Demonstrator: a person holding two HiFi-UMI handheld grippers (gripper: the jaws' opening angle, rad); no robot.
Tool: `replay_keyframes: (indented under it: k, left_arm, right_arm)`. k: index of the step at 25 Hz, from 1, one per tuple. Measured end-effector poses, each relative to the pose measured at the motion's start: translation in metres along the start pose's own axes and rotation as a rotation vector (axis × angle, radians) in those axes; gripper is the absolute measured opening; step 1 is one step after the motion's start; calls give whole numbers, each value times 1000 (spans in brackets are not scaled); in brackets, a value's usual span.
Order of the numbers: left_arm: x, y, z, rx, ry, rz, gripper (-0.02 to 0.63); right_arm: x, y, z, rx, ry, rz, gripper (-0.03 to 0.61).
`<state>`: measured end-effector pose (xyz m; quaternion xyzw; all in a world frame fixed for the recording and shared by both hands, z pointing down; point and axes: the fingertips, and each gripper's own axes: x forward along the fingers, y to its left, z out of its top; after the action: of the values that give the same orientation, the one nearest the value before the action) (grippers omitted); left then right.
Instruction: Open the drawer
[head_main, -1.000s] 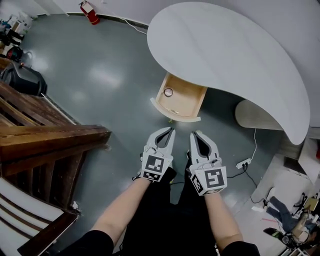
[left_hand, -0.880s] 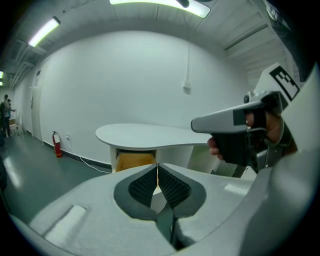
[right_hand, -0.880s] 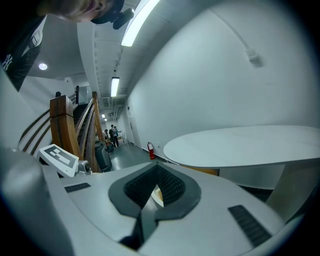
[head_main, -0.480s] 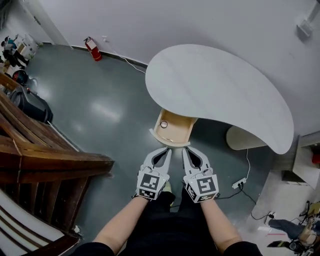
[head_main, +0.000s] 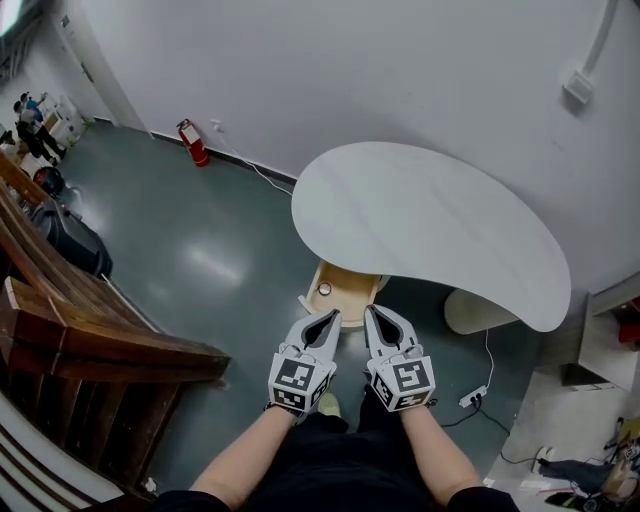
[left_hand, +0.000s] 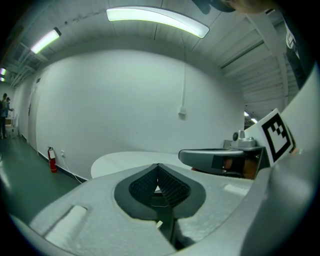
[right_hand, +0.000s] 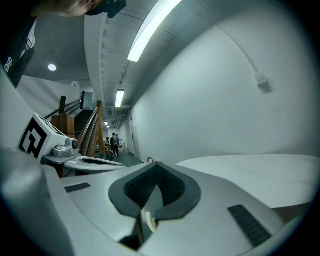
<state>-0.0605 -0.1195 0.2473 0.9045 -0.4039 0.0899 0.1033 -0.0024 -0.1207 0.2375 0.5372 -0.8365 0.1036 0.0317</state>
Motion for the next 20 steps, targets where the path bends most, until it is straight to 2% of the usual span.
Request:
replay_keyframes:
  k: [8, 20]
  left_arm:
    - [7, -9, 36, 3, -40, -11, 11]
    - [15, -4, 66, 10, -78, 2, 11]
  right_arm:
    - [3, -7, 43, -26, -42, 18, 14]
    - [11, -13, 68, -56, -58, 28, 14]
